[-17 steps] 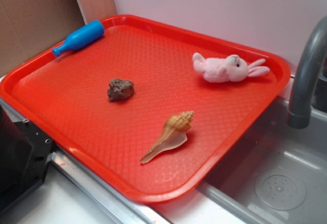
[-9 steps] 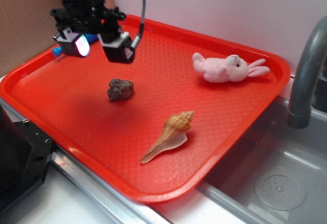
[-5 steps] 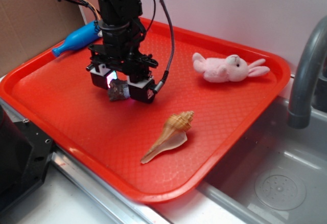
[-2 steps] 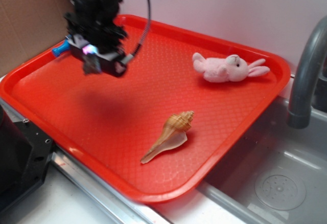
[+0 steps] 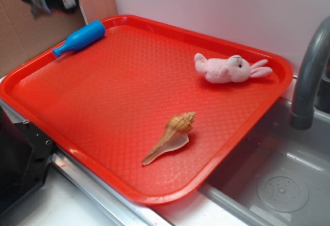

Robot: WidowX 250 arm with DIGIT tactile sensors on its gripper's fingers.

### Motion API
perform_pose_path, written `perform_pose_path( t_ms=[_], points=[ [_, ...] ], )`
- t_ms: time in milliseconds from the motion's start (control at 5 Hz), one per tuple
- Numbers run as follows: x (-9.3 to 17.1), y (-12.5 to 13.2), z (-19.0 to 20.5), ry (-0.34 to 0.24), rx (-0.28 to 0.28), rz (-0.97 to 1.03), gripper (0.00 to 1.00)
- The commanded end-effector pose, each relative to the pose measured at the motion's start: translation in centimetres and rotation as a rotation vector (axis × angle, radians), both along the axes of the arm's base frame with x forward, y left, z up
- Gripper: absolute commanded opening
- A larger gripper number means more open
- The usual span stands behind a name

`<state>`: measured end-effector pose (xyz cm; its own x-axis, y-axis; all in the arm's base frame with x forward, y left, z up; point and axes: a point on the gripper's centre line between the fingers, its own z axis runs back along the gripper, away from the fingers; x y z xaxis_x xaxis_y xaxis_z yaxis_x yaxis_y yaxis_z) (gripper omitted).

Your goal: Grab the rock.

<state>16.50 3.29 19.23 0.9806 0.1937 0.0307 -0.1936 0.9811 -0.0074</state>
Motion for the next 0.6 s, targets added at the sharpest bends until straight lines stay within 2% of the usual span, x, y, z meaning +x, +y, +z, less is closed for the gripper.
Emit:
perform_pose_path(
  t_ms=[0, 200, 400],
  points=[
    [1.4, 3.5, 1.7, -0.045, 0.093, 0.012, 0.00],
    [1.5, 5.0, 1.2, -0.063, 0.128, 0.014, 0.00],
    [1.3, 5.2, 0.3, -0.055, 0.110, 0.004, 0.00]
  ],
)
